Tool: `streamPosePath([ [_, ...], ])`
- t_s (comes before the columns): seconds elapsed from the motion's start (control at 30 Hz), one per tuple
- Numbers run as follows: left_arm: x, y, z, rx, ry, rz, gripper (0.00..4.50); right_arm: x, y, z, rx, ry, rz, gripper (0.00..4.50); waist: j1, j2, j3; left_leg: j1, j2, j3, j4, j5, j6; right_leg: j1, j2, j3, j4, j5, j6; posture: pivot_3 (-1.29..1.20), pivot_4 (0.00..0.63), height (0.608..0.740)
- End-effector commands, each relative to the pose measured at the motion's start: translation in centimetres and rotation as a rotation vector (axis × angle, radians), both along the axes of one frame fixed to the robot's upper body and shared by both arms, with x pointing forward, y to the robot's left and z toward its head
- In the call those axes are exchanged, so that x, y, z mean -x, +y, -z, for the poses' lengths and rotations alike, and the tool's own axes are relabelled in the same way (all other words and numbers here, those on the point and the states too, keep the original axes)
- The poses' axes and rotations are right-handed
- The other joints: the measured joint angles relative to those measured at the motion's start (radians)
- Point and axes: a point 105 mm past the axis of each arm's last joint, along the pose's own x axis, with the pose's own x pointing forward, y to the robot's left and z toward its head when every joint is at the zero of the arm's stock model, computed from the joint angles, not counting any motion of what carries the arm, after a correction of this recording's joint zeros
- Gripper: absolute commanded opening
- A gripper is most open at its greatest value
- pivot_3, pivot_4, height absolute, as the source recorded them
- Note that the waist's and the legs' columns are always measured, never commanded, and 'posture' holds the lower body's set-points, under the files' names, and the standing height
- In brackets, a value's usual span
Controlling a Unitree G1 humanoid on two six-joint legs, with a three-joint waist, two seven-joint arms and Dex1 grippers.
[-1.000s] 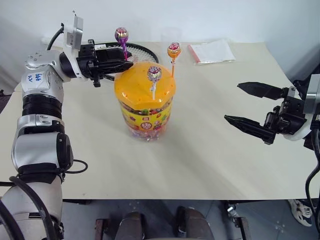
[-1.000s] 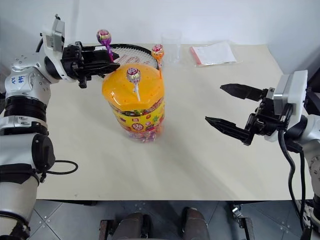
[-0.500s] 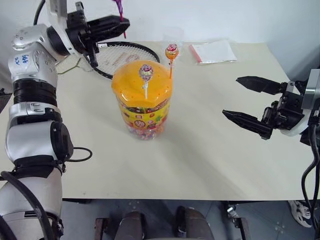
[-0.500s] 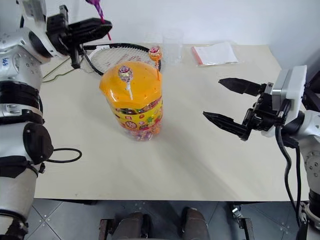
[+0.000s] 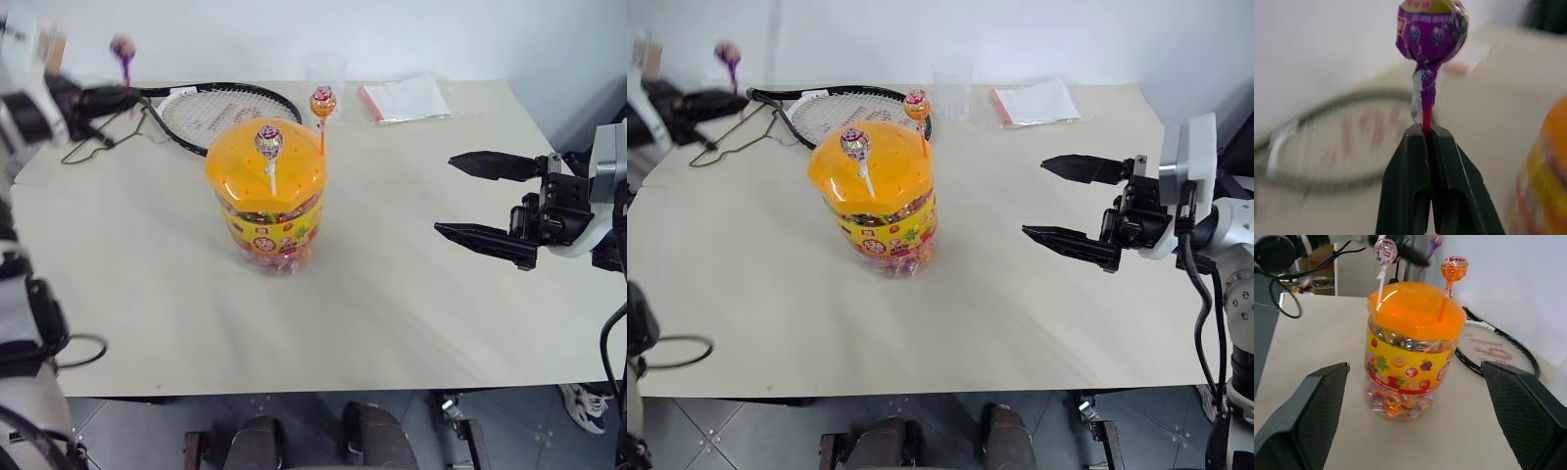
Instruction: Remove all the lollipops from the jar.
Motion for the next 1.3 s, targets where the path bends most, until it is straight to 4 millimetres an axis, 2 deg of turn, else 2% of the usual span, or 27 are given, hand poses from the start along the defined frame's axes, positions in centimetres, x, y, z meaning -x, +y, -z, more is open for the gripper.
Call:
streamPosePath([
  [0.03,2.2,0.5,1.1,-0.03,0.083,-0.024,0.02,0.1,0.1,-0.7,0.002,-0.039,-0.015,4.5,0.004,-0.002,0.001,0.0,0.0,0.0,0.0,0.0,0.0,0.0,0.0,0.0,0.0,0.0,0.0,0.0,0.15,0.74],
  [0.13,3.8,1.9,4.0,0.053,0.17,-0.122,0.02,-0.3,0.5,-0.4,0.003,-0.039,-0.032,4.5,0.019,-0.003,0.002,-0.001,0.0,-0.001,0.002,0.0,0.0,0.0,-0.001,-0.001,0.001,0.0,0.0,0.0,0.15,0.74],
  [0.2,5.8,3.2,6.5,0.091,0.261,-0.194,0.02,-0.5,0.6,-0.3,0.001,-0.038,-0.043,4.5,0.017,-0.003,0.002,-0.001,0.0,-0.001,0.002,-0.001,0.001,0.0,-0.001,0.0,0.0,0.0,0.0,0.0,0.15,0.74],
  [0.33,8.5,4.5,10.6,0.079,0.465,-0.27,0.02,-0.8,0.7,0.0,0.005,-0.032,-0.051,4.5,0.012,-0.004,0.002,-0.001,0.0,-0.001,0.002,-0.001,0.001,0.0,-0.001,0.0,0.001,0.0,0.0,0.0,0.15,0.74],
  [0.47,8.8,4.6,12.0,0.032,0.534,-0.297,0.02,-1.0,0.9,0.2,0.009,-0.027,-0.067,4.5,0.018,-0.004,0.002,-0.001,0.0,-0.001,0.002,-0.001,0.0,0.0,-0.001,0.0,0.001,0.0,0.0,0.0,0.15,0.74],
  [0.57,8.6,5.2,12.7,-0.025,0.552,-0.328,0.71,-1.0,1.0,0.2,0.005,-0.027,-0.074,4.5,0.018,-0.003,0.002,0.0,0.0,0.0,0.002,-0.001,0.0,0.0,-0.001,0.0,0.001,0.0,0.0,0.0,0.15,0.74],
  [0.67,8.5,5.4,13.1,-0.058,0.566,-0.338,1.63,-1.0,1.1,0.1,0.004,-0.028,-0.074,4.5,0.012,-0.003,0.002,-0.001,0.0,0.0,0.001,-0.001,0.0,0.0,-0.001,0.0,0.001,0.0,0.0,0.0,0.15,0.74],
  [0.87,8.3,4.9,12.4,-0.094,0.558,-0.298,3.59,-0.9,0.8,0.1,0.009,-0.029,-0.063,4.5,0.009,-0.003,0.002,-0.001,0.0,0.001,0.001,-0.001,0.0,-0.001,-0.001,0.001,0.001,0.0,0.0,0.0,0.15,0.74],
  [0.97,8.1,4.5,10.2,-0.131,0.505,-0.272,4.48,-0.9,0.5,-0.2,0.014,-0.035,-0.053,4.5,0.01,-0.003,0.002,-0.001,0.0,0.001,0.001,-0.001,0.0,-0.001,-0.001,0.001,0.002,0.0,0.0,0.0,0.15,0.74],
  [1.17,7.3,3.2,4.7,-0.188,0.324,-0.186,4.48,-0.9,0.0,-0.7,0.034,-0.056,-0.022,4.5,0.014,-0.003,0.002,-0.001,0.0,0.001,0.001,-0.001,0.0,-0.001,-0.001,0.001,0.001,0.0,0.0,0.0,0.15,0.74],
  [1.3,6.6,0.5,0.9,-0.157,0.16,-0.04,4.48,-0.8,-0.1,-1.3,0.067,-0.05,0.005,4.5,0.012,-0.004,0.002,-0.001,0.0,0.001,0.001,-0.001,0.0,-0.002,-0.001,0.001,0.001,0.0,0.0,0.0,0.15,0.74],
])
